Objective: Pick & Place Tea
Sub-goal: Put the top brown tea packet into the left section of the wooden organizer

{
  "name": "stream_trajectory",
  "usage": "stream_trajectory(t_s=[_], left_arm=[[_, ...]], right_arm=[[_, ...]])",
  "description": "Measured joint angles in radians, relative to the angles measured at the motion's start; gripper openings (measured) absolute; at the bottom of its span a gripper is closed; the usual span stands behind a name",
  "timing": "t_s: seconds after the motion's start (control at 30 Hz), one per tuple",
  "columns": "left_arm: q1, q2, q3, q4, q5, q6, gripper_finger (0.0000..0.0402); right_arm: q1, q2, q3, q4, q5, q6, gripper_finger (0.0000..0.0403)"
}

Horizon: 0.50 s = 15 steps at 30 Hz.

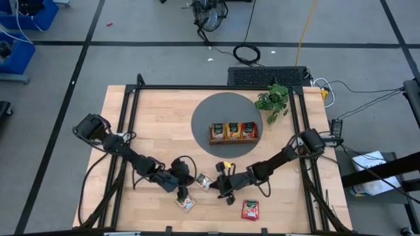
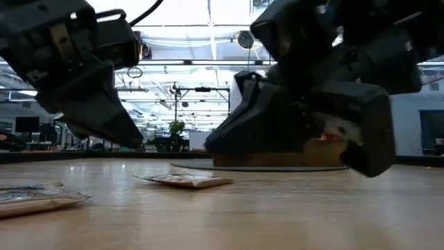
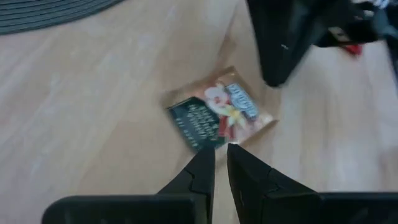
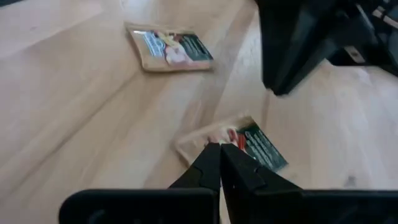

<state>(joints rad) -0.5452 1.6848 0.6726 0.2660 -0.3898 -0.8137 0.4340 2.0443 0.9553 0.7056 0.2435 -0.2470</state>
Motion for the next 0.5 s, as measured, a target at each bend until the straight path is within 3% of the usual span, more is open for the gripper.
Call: stream_trajectory(t_s=[0.13, 0.3, 0.5], left_arm=[[0.005, 0.000, 0.000, -0.004, -0.003, 0.026, 0.0075], [0.029, 0.000, 0.000, -0.022, -0.003, -0.001, 0.0156], [0.058, 0.000, 0.000, -0.032, 0.049, -0.041, 0.0239]], right_arm=[[-0.022, 0.000, 0.002, -0.027, -0.014, 0.022, 0.0000], [-0.052, 0.024, 0.002, -0.053, -0.109, 0.062, 0.0000], [-0.072, 0.091, 0.005, 0.018, -0.119, 0.079, 0.0000]])
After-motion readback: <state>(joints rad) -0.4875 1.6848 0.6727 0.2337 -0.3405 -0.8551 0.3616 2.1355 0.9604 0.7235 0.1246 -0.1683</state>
